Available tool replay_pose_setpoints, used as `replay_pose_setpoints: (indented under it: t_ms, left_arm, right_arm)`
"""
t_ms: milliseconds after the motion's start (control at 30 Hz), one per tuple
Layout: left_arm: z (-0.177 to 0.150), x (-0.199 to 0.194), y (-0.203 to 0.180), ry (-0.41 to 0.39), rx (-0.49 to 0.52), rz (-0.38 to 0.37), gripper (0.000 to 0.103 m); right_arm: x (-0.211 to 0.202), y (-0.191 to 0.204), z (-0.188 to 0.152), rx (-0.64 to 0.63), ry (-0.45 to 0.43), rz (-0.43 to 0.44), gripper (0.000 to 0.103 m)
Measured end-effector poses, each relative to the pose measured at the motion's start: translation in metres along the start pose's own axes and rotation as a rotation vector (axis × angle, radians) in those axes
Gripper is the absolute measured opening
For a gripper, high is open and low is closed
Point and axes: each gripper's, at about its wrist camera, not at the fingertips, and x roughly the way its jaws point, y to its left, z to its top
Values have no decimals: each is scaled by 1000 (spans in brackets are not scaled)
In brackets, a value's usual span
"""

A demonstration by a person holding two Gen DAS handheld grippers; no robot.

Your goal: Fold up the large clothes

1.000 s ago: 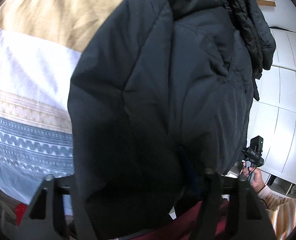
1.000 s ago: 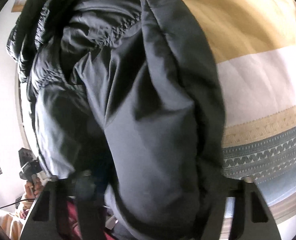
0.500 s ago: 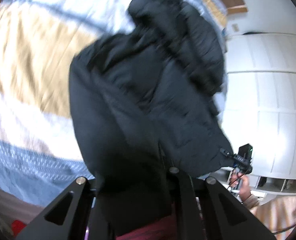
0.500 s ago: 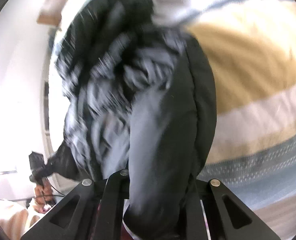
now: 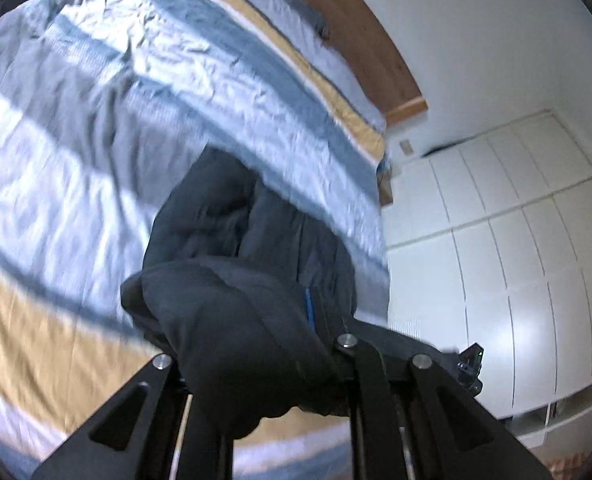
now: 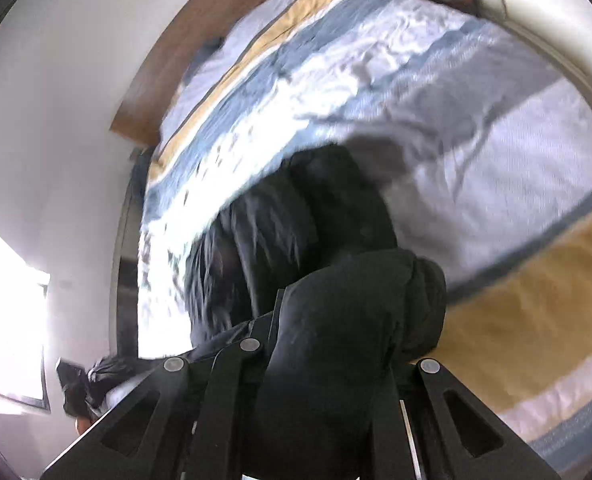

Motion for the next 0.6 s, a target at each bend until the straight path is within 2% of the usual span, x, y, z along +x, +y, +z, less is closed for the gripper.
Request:
replay_pose_setpoints:
  t_ms: [100, 200, 300, 433, 600]
  left_arm:
    - [39, 20, 1, -20, 32, 28, 12]
    - [72, 55, 8, -25, 9, 56, 12]
    - [104, 96, 25, -12, -9, 117, 12]
    - [138, 160, 60, 38, -47, 186, 13]
    - [165, 233, 95, 116, -123, 238, 16]
  right_arm:
    - [26, 17, 43, 57, -18, -48, 11]
    - [52, 27, 76, 75, -20, -81, 11]
    - [89, 26, 110, 142, -6, -95, 12]
    - [151, 11, 147, 198, 52, -153, 14]
    - [214, -13, 172, 279, 126, -215, 19]
